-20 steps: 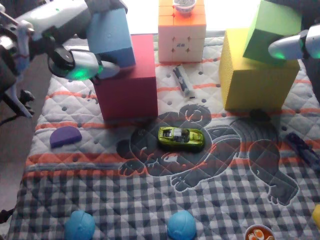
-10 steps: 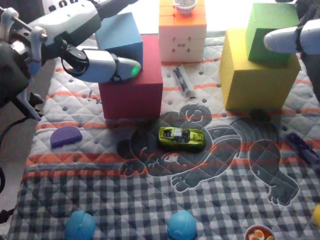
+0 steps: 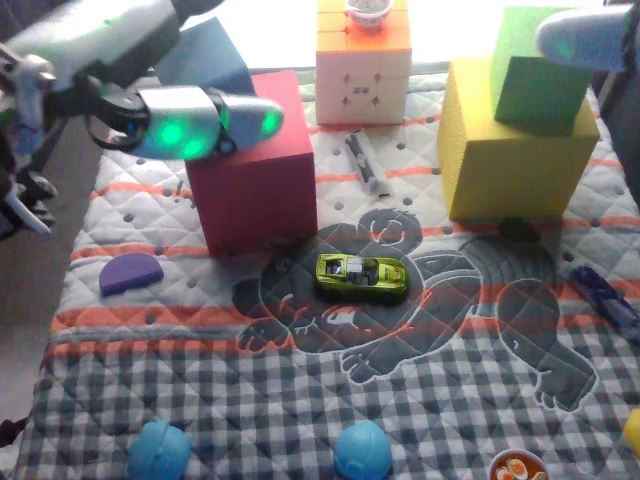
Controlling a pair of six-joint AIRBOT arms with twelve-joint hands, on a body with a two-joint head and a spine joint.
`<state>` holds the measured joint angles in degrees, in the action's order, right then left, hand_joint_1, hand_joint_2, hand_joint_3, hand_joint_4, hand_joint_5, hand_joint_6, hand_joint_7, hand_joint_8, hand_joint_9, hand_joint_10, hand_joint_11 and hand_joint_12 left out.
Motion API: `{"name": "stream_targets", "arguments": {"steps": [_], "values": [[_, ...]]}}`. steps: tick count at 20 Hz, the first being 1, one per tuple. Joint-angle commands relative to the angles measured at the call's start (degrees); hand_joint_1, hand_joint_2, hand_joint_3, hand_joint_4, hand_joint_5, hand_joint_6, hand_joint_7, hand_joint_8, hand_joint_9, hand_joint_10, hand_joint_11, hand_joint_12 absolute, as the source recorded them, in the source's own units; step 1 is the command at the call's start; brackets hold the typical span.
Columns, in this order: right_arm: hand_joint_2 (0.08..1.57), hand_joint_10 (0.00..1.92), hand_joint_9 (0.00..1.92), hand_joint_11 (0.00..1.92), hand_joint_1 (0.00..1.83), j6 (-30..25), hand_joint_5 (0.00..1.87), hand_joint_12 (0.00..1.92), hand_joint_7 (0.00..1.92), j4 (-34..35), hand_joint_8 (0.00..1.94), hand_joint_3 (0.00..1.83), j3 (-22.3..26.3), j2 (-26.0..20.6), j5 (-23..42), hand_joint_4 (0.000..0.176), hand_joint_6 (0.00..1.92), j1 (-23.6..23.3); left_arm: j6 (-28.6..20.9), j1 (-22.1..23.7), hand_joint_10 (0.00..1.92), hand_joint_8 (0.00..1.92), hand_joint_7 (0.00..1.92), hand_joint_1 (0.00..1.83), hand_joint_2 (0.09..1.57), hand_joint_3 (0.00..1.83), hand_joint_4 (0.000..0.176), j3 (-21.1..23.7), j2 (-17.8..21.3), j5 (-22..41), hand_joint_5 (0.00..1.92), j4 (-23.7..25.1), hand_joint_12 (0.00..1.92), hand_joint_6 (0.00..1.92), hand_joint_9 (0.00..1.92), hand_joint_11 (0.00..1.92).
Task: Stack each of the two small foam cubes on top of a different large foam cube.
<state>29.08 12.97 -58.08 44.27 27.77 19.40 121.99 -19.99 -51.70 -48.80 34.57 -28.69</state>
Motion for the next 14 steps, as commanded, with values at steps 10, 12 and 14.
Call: {"name": "stream_targets", "arguments": {"steps": [10,12,14], "values": [[0.95,0.01,0.03,0.00,0.48,-0.36,0.00,1.24,0.00,-9.82,0.00,0.00,10.90,-9.56,18.41,0.098,0.00,0.74,-24.00,-11.63,0.00,0.00,0.00,0.60,0.97,0.00,0.176,6.61,10.32,27.35,0.00,12.27,0.50,0.00,0.00,0.00],[1.00,0.00,0.01,0.00,0.51,-0.36,0.00,0.78,0.00,-12.54,0.00,0.01,10.85,-10.46,22.89,0.084,0.00,4.80,-32.69,-15.71,0.00,0.00,0.00,0.54,0.99,0.00,0.176,6.67,11.37,32.11,0.00,14.79,0.70,0.00,0.00,0.00],[1.05,0.00,0.01,0.00,0.49,-0.36,0.00,0.55,0.00,-12.73,0.00,0.01,11.69,-10.58,27.43,0.060,0.00,8.14,-36.65,-19.92,0.00,0.00,0.00,0.57,1.05,0.00,0.176,7.29,11.90,37.13,0.00,15.59,0.66,0.00,0.00,0.00]]}}
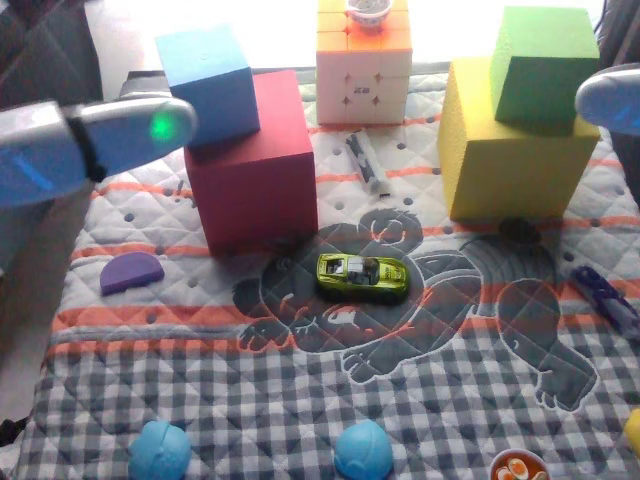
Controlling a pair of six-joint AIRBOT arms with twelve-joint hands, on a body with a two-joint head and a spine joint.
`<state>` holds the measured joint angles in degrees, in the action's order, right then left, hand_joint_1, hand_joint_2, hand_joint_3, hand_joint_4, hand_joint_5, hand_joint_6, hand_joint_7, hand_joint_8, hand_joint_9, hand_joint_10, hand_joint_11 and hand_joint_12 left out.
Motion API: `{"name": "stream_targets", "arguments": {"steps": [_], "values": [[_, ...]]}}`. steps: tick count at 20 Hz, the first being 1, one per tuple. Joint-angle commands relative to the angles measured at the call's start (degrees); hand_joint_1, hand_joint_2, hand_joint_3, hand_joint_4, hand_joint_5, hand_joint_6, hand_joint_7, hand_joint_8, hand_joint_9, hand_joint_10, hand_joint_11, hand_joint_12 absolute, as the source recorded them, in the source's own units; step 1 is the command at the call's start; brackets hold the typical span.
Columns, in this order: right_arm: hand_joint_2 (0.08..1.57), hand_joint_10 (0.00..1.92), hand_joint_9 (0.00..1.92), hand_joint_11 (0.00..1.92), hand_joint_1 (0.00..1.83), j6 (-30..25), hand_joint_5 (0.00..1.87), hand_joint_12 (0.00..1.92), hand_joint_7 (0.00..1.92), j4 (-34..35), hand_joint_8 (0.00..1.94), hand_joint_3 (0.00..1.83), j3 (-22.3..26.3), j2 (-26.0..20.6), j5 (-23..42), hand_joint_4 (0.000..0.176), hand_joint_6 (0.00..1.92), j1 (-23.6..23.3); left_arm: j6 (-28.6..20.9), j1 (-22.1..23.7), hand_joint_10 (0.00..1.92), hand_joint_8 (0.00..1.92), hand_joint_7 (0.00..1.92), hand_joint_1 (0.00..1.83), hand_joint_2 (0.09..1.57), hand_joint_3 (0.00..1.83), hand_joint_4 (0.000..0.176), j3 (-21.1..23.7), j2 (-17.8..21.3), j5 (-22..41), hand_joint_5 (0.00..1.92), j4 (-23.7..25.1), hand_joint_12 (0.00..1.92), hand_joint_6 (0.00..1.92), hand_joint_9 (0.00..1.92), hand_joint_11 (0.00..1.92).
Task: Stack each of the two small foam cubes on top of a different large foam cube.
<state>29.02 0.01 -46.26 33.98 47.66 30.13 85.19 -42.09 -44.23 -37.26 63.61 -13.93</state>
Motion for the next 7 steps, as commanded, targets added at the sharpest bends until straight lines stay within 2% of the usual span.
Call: {"name": "stream_targets", "arguments": {"steps": [1,3,4,5,6,7], "values": [[1.06,0.00,0.01,0.00,0.48,-0.29,0.00,0.48,0.00,0.25,0.00,0.01,0.44,-0.05,11.27,0.054,0.00,0.36,-1.29,-0.77,0.00,0.00,0.00,0.67,1.08,0.00,0.176,0.48,0.58,11.83,0.00,1.13,0.15,0.00,0.00,0.00],[1.08,0.00,0.01,0.00,0.48,-0.29,0.00,0.50,0.00,0.25,0.00,0.01,0.35,0.57,17.72,0.050,0.00,4.96,-3.16,-5.26,0.00,0.00,0.00,0.57,1.08,0.00,0.176,1.54,0.67,18.36,0.00,1.31,0.32,0.00,0.00,0.00],[1.13,0.00,0.00,0.00,0.56,-0.29,0.00,0.50,0.00,0.25,0.00,0.02,-0.02,0.99,21.31,0.043,0.00,7.52,-4.67,-6.97,0.00,0.00,0.00,0.59,1.10,0.00,0.176,1.70,0.68,21.11,0.00,1.56,0.11,0.00,0.00,0.00],[1.15,0.00,0.00,0.00,0.60,-0.29,0.00,0.46,0.00,1.00,0.00,0.01,-0.30,1.43,25.26,0.057,0.00,10.46,-6.12,-8.69,0.00,0.00,0.00,0.59,1.13,0.02,0.176,1.78,0.64,23.67,0.00,1.68,0.02,0.00,0.00,0.00],[1.16,0.00,0.00,0.00,0.63,-0.29,0.00,0.28,0.00,2.17,0.00,0.01,-0.39,1.85,29.05,0.063,0.00,13.73,-6.98,-10.12,0.00,0.00,0.00,0.57,1.10,0.00,0.176,1.86,0.60,25.70,0.00,1.68,0.00,0.00,0.00,0.00],[1.12,0.00,0.00,0.00,0.62,-0.29,0.00,0.23,0.00,3.89,0.00,0.00,-0.25,2.13,33.16,0.100,0.00,16.84,-7.51,-11.06,0.00,0.00,0.00,0.57,1.10,0.00,0.176,1.92,0.52,27.83,0.00,1.66,0.00,0.00,0.00,0.00]]}}
